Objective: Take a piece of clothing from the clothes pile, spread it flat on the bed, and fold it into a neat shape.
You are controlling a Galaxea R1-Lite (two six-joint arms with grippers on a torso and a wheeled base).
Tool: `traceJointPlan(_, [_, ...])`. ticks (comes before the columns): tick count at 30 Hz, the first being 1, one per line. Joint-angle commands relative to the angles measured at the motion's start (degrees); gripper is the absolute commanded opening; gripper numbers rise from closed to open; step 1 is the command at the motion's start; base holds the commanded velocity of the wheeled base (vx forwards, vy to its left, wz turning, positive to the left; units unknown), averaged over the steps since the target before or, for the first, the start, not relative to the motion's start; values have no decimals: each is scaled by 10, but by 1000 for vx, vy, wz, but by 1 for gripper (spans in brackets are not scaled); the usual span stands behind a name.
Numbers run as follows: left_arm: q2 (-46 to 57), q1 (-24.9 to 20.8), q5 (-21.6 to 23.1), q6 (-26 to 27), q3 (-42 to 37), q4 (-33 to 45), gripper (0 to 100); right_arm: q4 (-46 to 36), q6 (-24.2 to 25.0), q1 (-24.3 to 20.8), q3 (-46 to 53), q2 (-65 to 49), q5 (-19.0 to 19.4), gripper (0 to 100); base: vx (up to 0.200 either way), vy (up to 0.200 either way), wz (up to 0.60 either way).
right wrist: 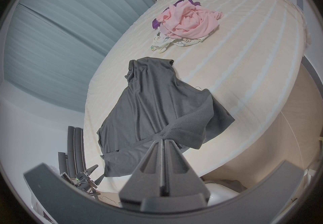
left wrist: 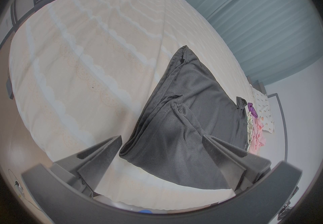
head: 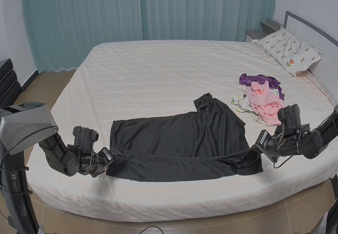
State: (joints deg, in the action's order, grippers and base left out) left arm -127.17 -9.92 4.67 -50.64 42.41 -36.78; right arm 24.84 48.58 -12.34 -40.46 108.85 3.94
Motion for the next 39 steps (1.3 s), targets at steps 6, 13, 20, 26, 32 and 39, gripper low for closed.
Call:
traceJointPlan(6, [-1,-1,0,0,0,0,100,-11,0,0,-1,-15,4,0,0,0,0])
traceJointPlan(13, [-1,-1,0,0,0,0,100,-67,-23,1,-1,-25,29,100,0,0,0])
traceJointPlan(20, [-1,-1,0,0,0,0,100,-95,-68,9,1,-18,29,100,0,0,0])
traceJointPlan(26, [-2,-1,0,0,1,0,100,-80,-95,28,3,21,23,100,0,0,0])
traceJointPlan(32, [-2,0,-1,0,1,-1,100,-16,-118,50,6,85,13,100,0,0,0])
traceJointPlan(39, [-1,-1,0,1,-5,-22,100,24,-116,72,23,92,20,100,0,0,0])
